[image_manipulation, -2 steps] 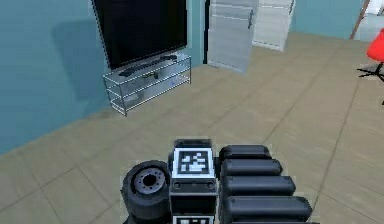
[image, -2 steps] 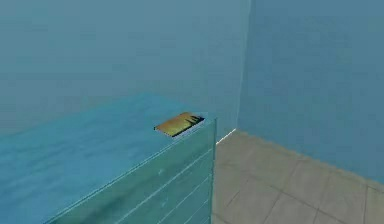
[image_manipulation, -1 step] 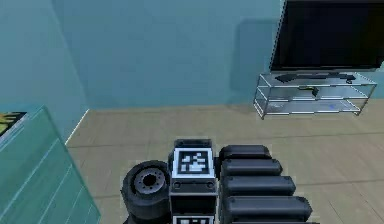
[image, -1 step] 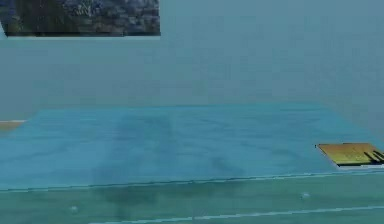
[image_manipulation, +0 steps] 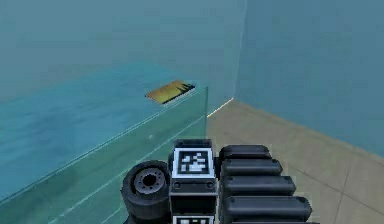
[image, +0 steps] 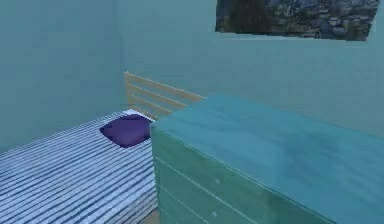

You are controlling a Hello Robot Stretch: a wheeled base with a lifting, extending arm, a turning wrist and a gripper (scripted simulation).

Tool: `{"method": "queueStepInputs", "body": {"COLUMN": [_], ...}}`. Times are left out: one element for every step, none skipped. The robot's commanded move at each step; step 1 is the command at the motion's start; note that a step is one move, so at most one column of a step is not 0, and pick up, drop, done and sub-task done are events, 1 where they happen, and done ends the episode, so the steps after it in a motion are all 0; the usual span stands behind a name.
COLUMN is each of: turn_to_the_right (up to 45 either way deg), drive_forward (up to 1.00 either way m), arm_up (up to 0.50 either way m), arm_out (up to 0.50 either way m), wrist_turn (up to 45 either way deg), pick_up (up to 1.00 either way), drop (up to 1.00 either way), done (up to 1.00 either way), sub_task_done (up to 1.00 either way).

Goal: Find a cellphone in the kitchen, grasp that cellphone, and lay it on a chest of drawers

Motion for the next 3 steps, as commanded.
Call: {"method": "queueStepInputs", "body": {"turn_to_the_right": [-39.0,0.0,0.0], "drive_forward": [0.0,0.0,0.0], "arm_up": [0.0,0.0,0.0], "arm_out": [0.0,0.44,0.0], "wrist_turn": [0.0,0.0,45.0], "pick_up": [0.0,0.0,0.0], "drop": [0.0,0.0,0.0], "done": [0.0,0.0,0.0], "sub_task_done": [0.0,0.0,0.0]}}
